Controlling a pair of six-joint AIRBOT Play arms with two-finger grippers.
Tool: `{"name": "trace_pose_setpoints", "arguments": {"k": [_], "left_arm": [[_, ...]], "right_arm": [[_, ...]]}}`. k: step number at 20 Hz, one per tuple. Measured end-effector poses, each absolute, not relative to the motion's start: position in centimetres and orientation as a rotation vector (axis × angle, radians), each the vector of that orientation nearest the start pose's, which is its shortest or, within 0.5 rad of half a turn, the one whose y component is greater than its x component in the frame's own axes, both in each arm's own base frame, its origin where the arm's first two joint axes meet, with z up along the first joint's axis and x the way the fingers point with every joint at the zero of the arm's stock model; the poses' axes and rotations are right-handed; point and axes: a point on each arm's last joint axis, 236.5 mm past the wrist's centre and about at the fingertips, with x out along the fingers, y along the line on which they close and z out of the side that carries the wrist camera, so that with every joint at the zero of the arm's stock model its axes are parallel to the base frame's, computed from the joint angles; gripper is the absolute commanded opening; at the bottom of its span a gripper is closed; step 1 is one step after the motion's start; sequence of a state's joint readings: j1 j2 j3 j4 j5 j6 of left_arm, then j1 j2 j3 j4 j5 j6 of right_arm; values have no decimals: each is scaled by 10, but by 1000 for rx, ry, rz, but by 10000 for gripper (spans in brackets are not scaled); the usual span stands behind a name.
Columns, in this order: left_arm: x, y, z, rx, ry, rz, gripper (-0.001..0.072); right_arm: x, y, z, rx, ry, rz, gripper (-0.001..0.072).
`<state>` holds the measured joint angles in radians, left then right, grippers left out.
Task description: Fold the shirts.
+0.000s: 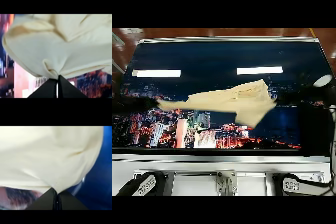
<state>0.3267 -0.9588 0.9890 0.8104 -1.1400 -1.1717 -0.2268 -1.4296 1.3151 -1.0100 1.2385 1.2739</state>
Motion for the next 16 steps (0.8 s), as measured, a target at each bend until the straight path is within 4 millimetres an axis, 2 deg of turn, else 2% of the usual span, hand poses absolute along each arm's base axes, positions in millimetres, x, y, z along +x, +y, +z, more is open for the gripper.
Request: {"name": "trace_pose_setpoints", "arguments": {"k": [1, 2, 3, 4, 5, 6, 7, 8, 9, 10, 12, 14, 16], "left_arm": [[373, -31, 176, -383, 725, -337, 37], [376, -32, 247, -308, 562, -340, 37], [370, -33, 315, -240, 403, -336, 36], [351, -37, 386, -172, 236, -328, 37], [325, -43, 446, -110, 91, -323, 36], [291, -51, 503, -64, -59, -315, 37], [254, -59, 545, -28, -173, -300, 37], [221, -65, 574, -10, -260, -288, 37], [189, -72, 596, 0, -333, -280, 37], [164, -77, 607, 10, -374, -266, 37], [128, -80, 612, 27, -401, -227, 37], [117, -76, 596, 44, -335, -179, 37], [117, -66, 572, 55, -235, -124, 37]], "right_arm": [[441, 23, 89, 333, 1041, 332, 63], [452, 22, 162, 267, 846, 336, 63], [450, 22, 233, 204, 668, 327, 62], [437, 22, 309, 140, 478, 310, 62], [413, 24, 375, 88, 313, 291, 63], [378, 27, 437, 34, 153, 266, 63], [342, 30, 483, -3, 29, 240, 63], [302, 33, 519, -35, -72, 212, 63], [266, 37, 544, -52, -152, 188, 63], [230, 38, 562, -70, -215, 157, 63], [179, 37, 578, -89, -279, 99, 63], [151, 33, 571, -100, -261, 52, 64], [141, 29, 554, -98, -190, 25, 64]]}}
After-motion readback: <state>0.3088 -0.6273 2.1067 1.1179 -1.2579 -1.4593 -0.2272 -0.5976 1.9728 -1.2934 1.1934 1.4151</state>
